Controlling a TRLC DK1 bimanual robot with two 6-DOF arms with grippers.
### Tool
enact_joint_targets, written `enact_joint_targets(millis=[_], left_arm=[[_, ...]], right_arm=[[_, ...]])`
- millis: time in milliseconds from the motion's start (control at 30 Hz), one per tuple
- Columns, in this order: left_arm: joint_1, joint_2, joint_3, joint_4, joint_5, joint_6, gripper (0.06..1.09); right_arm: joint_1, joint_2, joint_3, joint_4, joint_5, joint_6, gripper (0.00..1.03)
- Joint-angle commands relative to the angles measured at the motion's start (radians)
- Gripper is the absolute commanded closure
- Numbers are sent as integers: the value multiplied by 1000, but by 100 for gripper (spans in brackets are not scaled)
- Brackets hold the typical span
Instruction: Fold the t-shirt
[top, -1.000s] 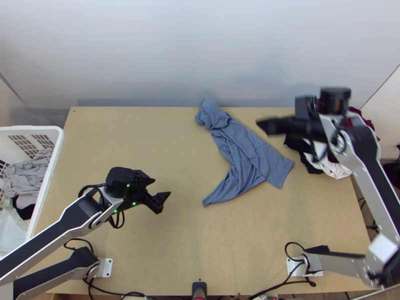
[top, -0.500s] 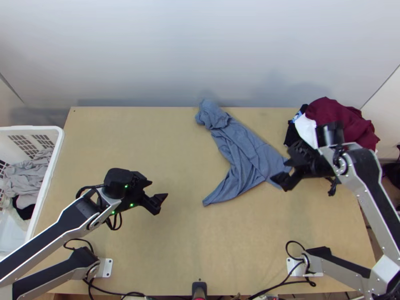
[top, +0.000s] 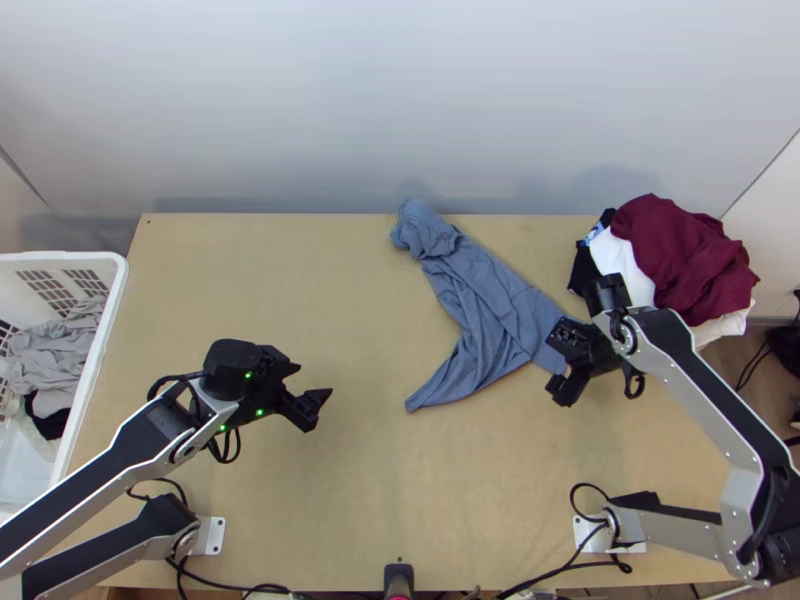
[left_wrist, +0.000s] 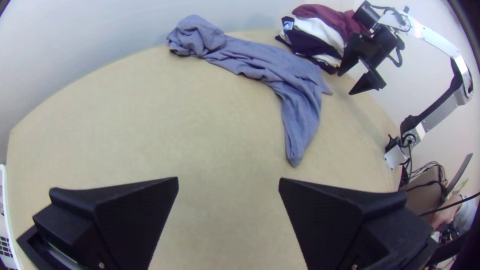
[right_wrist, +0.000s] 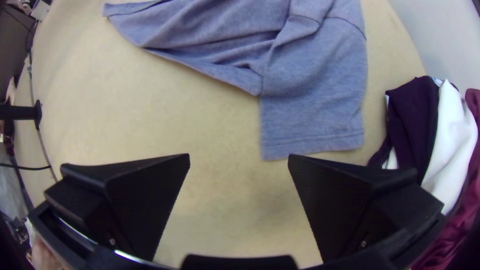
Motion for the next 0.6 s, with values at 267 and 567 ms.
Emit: enact_joint_targets(millis=[267, 567], left_arm=[[4, -1, 8, -1, 1, 5, 11], [-5, 8, 18, -2, 1, 7, 11]], right_arm=[[-33, 136, -59, 122, 46, -26, 11], [-77, 201, -59, 199, 51, -34, 11]])
